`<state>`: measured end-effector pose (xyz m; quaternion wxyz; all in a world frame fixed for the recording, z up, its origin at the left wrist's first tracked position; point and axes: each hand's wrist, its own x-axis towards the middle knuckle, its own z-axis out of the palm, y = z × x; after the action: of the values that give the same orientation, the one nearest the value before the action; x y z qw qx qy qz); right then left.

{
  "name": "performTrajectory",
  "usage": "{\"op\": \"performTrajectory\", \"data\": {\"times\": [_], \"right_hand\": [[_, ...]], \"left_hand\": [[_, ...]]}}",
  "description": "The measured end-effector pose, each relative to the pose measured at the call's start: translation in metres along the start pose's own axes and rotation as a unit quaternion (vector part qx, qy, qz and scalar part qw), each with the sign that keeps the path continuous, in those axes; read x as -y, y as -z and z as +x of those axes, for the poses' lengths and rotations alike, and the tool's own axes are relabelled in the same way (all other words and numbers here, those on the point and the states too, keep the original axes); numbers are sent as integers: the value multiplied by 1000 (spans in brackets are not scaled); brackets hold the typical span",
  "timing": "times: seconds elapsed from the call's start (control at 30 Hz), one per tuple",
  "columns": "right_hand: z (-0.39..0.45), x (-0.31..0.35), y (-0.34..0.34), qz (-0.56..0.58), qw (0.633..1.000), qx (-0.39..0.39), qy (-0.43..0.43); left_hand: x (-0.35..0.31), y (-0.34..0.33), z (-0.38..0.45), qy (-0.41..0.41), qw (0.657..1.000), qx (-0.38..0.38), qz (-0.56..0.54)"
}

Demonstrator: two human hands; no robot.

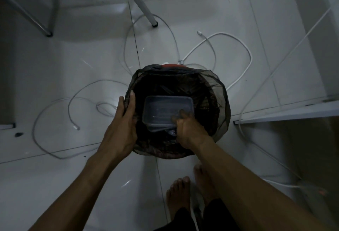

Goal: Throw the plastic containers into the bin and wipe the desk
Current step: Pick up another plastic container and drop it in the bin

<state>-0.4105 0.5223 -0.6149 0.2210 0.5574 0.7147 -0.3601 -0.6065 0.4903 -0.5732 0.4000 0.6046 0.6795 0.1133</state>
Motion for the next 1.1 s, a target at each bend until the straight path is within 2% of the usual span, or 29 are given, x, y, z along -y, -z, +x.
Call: {"op": "performTrajectory", "data": {"times": [0.13, 0.3, 0.4, 0.5, 0.7, 0.87, 1.1], "right_hand": [[-4, 1, 4, 35, 999, -12, -1], [-21, 10, 16, 84, 986, -141, 26], [-34, 14, 23, 130, 971, -198, 45], [-48, 19, 31, 166, 954, -249, 31], [-89, 42, 50, 242, 925, -293, 1], [-130, 50, 72, 254, 910, -329, 1], [-203, 60, 99, 257, 872, -418, 6]], "left_hand": [[5, 0, 2, -13, 1000, 9, -5], [-12, 7, 0, 57, 992, -37, 107], [-26, 11, -2, 69, 987, -73, 125], [-39, 15, -3, 64, 986, -72, 136], [-74, 30, -16, 11, 992, -61, 110], [-108, 43, -32, -84, 990, -61, 91], [-165, 66, -75, -151, 986, -68, 20]]}}
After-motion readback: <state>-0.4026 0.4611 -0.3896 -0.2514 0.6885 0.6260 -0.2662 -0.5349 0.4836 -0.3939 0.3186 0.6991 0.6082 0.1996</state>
